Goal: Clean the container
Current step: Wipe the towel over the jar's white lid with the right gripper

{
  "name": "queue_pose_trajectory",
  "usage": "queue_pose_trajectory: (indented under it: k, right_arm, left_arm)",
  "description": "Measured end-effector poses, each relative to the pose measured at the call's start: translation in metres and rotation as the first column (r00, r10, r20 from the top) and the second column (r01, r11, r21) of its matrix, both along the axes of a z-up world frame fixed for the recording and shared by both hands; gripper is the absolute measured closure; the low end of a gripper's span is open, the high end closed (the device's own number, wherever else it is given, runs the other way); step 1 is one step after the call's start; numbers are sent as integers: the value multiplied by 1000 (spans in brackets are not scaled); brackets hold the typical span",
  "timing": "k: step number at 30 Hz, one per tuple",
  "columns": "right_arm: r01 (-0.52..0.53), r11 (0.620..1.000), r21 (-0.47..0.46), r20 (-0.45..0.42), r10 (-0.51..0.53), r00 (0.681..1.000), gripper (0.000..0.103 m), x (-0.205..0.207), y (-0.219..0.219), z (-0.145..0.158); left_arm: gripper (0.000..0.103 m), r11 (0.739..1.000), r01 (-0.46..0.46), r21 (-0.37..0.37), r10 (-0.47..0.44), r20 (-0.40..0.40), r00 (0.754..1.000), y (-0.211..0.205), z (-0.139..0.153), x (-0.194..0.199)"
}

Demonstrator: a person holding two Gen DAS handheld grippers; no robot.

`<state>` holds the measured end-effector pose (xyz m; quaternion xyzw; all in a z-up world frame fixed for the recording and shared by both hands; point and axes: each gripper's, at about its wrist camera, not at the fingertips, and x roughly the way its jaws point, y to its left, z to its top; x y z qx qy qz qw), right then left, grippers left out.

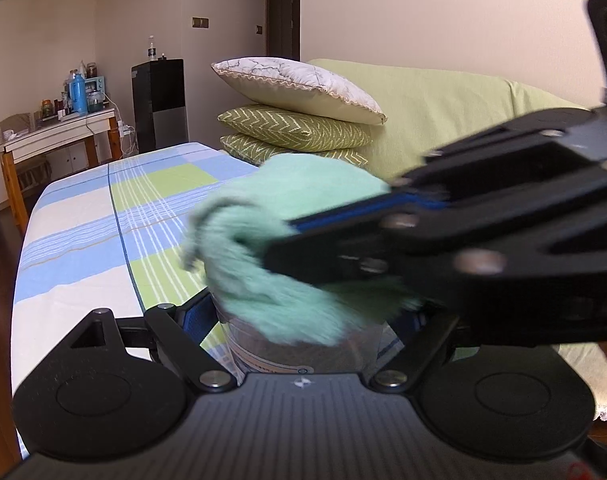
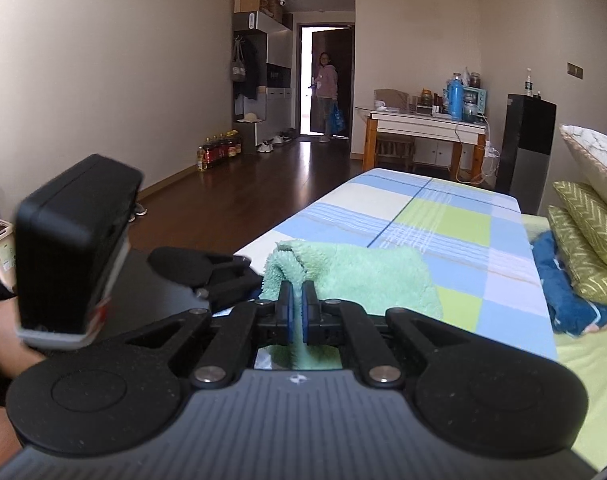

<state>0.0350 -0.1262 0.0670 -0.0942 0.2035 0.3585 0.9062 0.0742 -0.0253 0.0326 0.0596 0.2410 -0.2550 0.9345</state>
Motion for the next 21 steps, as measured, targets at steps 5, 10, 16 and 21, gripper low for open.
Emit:
queue_pose_trajectory:
  k: [5, 10, 16, 21]
  right_arm:
    - [34, 999, -20, 26, -34, 999, 101, 16, -3, -2]
    - [82, 997, -4, 16, -82, 997, 100, 12, -23, -1]
    - [92, 996, 10, -3, -92, 996, 100, -11, -35, 0]
    - [55, 998, 11, -10, -55, 998, 100, -19, -25, 1]
  left_arm:
    - [17, 1000, 0, -1, 0, 2, 1000, 1, -1, 0]
    - [17, 1000, 0, -2, 0, 5, 1000, 2, -2, 0]
    - [17, 1000, 1, 0, -1, 7, 1000, 4, -5, -6]
    - [17, 1000, -4, -1, 4, 7, 1000, 4, -6, -6]
